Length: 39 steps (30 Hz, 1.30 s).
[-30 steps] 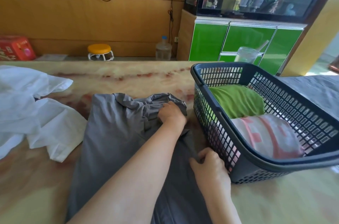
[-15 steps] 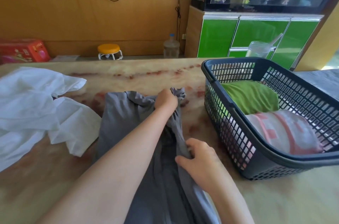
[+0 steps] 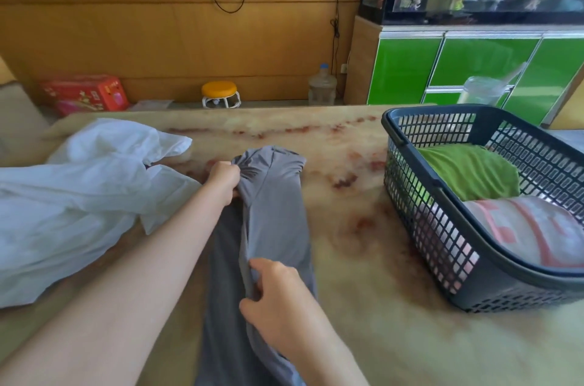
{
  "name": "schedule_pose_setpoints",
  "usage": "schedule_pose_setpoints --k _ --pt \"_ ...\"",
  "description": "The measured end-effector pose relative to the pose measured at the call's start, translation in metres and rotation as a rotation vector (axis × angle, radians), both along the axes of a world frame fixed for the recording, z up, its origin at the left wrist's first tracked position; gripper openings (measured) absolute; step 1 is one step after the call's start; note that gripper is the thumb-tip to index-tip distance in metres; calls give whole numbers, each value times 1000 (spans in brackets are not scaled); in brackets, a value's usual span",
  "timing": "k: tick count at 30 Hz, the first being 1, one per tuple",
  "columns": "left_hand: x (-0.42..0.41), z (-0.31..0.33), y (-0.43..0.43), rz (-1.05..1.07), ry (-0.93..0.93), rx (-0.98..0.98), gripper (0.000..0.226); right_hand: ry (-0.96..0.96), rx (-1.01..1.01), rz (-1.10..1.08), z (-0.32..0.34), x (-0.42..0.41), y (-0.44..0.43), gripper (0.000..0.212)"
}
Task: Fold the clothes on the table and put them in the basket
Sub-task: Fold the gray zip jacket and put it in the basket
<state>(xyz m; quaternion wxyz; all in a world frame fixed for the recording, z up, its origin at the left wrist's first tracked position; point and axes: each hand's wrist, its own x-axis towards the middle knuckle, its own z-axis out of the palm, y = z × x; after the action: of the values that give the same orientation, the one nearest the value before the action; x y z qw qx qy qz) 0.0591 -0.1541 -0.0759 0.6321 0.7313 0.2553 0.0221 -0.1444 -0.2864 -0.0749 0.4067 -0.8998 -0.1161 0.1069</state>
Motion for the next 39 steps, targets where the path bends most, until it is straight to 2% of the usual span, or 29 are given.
schedule_pose_setpoints --k 2,7,9,12,14,17,21,24,27,30,35,39 --pt "4 -12 12 20 16 34 29 25 -10 20 -2 -2 11 8" --pt "5 -11 11 -46 38 22 33 40 -112 103 -6 -3 21 13" --pt "6 -9 6 -110 -10 145 33 29 -136 113 -8 -1 21 14" --pt "10 -13 5 -67 -102 350 29 29 -132 109 -10 0 19 12" --pt "13 -17 5 19 -160 387 22 42 -131 114 -11 -1 19 17" --pt "12 -22 9 49 -173 440 28 57 -110 125 -13 -2 21 21" --pt "12 -28 16 5 -155 346 36 58 -78 84 -18 -2 23 40" --pt "11 -24 18 -74 -153 273 50 73 -54 71 -21 -1 22 43" --pt "8 -22 17 -106 -185 387 44 93 -25 57 -22 -1 23 40" --pt "3 -26 14 -101 -211 491 43 164 92 9 -21 0 21 50" --pt "1 -29 17 -94 -197 418 42 214 165 -35 -21 2 16 47" --pt "1 -27 20 -49 -232 457 35 201 150 -25 -23 -1 19 51"
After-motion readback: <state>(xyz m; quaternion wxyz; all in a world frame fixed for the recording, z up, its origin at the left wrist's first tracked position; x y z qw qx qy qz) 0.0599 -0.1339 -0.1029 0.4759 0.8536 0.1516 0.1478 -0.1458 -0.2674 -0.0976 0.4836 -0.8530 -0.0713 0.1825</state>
